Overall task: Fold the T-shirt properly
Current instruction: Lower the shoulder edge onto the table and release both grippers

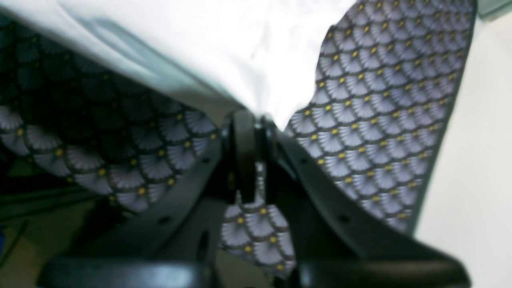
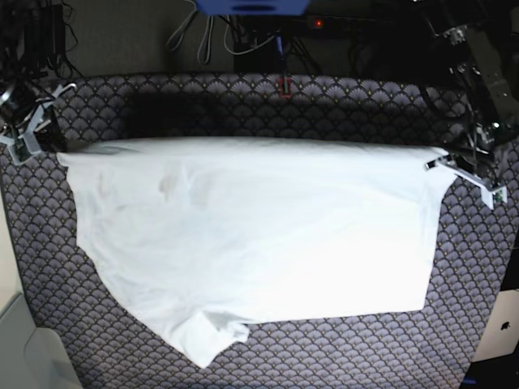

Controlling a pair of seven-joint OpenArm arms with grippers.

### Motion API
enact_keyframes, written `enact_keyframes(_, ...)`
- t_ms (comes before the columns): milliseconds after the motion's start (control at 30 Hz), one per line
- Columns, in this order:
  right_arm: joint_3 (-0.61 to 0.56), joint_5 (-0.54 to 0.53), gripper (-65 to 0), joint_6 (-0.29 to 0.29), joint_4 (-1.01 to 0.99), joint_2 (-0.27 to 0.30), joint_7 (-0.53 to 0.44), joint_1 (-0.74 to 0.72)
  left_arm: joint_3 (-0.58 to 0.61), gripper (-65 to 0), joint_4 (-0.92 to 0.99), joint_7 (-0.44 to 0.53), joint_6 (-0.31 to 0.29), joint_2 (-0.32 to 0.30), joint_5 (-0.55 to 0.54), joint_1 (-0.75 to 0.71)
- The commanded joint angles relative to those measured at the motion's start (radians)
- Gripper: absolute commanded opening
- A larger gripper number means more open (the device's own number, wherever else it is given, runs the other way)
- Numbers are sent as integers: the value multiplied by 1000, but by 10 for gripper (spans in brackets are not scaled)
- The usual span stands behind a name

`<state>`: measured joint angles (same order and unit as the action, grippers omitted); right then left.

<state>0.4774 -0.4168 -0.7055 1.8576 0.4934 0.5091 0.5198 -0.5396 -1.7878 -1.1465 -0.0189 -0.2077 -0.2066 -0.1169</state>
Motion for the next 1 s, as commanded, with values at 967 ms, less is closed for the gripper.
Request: enact_keyframes(967,8,-3,-650,7,-2,0,-27,150,-7,-646,-60,16,4,-68,14,-169)
